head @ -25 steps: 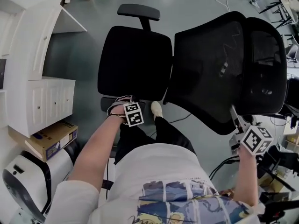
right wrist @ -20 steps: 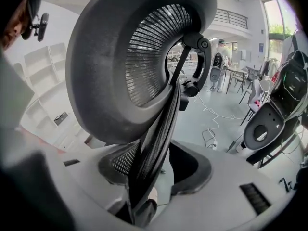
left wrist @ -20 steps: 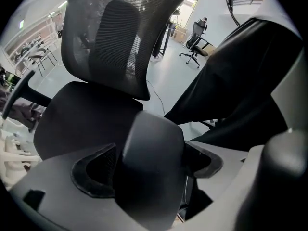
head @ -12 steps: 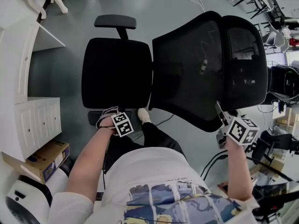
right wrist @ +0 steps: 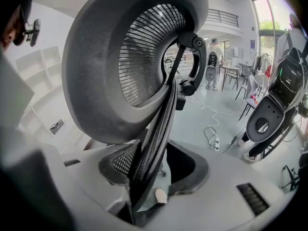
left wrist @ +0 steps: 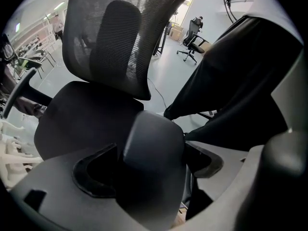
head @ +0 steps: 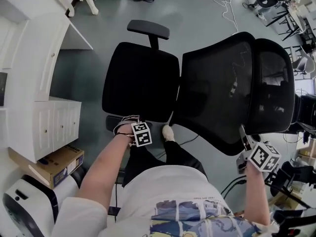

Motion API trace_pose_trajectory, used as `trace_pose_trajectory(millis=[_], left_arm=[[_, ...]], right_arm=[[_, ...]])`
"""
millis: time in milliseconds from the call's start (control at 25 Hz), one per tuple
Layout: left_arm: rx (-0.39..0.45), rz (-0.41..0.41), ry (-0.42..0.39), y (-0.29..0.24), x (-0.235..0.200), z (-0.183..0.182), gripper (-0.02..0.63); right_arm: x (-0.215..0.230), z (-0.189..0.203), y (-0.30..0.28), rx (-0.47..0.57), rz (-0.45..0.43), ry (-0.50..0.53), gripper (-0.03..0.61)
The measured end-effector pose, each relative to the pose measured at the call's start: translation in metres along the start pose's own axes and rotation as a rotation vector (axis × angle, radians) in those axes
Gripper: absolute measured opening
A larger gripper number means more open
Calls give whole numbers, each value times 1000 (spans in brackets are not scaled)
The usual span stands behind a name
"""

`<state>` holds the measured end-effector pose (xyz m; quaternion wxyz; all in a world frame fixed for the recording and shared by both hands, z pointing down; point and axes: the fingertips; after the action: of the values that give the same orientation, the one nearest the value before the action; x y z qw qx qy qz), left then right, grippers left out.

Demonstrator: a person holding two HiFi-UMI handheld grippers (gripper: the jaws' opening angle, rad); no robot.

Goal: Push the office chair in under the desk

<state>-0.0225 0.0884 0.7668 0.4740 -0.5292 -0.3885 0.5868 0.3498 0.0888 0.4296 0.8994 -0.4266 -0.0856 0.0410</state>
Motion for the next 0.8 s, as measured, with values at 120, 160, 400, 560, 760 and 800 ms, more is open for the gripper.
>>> trace_pose_trajectory(millis=[120, 160, 400, 560, 760, 800], left_arm=[[18, 2, 2, 2, -6, 9, 445], [24, 1, 4, 4, -9, 13, 445], [39, -11, 23, 11, -33, 33, 445], [38, -9, 40, 20, -50, 54, 445], [38, -12, 64, 29, -68, 82, 445], [40, -13, 66, 30, -71, 88, 445]], right_arm=[[-13, -5, -7, -4, 1, -4, 178], [-18, -9, -10, 0, 0, -8, 176], [-43, -27, -32, 14, -26, -18, 172], [-65, -39, -47, 11, -39, -10, 172], [-97, -55, -62, 22, -61, -28, 166], [-101, -56, -65, 20, -69, -33, 166]])
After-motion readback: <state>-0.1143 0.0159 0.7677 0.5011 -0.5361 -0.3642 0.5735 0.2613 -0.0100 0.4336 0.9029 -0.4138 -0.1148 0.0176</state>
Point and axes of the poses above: the fingertips, and each gripper's own axes: y backward along the fingers, x to its right, z out of its underside, and after that the axes turned 8 degrees about y, right-handed
